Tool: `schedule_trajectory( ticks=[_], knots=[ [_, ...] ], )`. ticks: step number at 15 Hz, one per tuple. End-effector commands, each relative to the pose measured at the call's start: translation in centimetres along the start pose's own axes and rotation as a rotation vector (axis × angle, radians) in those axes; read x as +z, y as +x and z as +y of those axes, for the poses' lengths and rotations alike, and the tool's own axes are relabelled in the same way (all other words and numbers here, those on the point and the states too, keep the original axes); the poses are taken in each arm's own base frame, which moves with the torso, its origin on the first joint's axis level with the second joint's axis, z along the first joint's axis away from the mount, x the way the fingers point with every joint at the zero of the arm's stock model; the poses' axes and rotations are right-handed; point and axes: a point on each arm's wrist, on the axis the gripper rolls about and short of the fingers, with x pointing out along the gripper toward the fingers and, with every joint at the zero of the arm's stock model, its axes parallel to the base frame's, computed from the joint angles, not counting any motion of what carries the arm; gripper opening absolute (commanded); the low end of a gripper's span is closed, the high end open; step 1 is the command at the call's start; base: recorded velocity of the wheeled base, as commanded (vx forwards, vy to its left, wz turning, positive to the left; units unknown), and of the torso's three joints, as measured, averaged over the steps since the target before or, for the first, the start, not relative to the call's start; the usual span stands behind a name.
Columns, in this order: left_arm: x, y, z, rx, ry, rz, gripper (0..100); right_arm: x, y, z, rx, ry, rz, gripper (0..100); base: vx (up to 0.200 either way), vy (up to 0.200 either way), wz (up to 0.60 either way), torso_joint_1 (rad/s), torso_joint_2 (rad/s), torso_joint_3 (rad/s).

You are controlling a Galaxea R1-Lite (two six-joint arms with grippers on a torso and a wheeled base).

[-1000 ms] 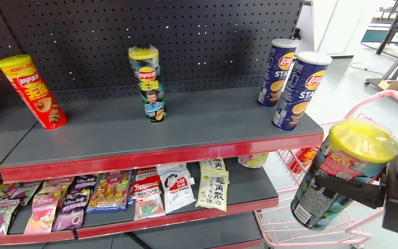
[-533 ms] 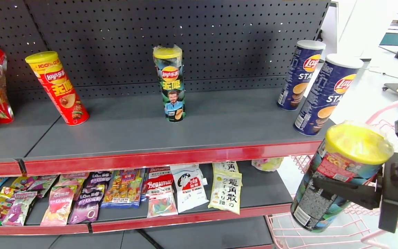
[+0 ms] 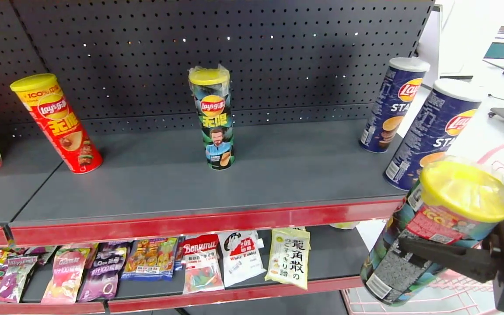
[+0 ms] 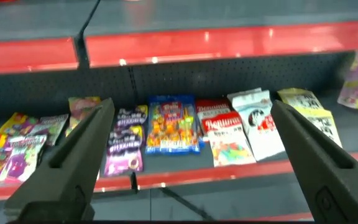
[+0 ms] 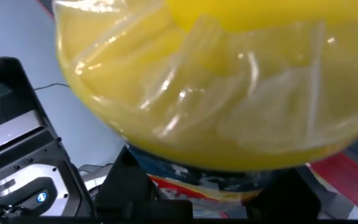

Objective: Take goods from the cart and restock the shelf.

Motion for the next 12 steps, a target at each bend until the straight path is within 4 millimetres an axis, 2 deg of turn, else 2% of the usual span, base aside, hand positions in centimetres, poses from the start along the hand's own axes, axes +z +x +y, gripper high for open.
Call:
schedule_trajectory(
  ticks=[1,7,11,12],
  knots=[
    [0.0,0.0,0.0,-0.001,0.0,0.0,100,0.2,0.1,0.6,0.039,-0.016,-0.009,0,0.2,0.0,0.0,0.007,0.0,-0.007],
    [0.0,0.0,0.0,-0.003,-0.005,0.002,100,0.8,0.2,1.0,0.075,-0.033,-0.03,0,0.0,0.0,0.0,0.0,0.0,0.0],
    [0.0,0.1,0.0,-0.006,0.004,0.018,100,2.5,0.4,0.7,0.075,-0.046,-0.07,0,0.0,0.0,0.0,0.0,0.0,0.0],
    [0.1,0.1,0.0,-0.006,0.021,0.015,100,2.5,1.0,1.0,0.13,-0.046,-0.063,0,0.0,0.0,0.0,0.0,0.0,0.0]
  ],
)
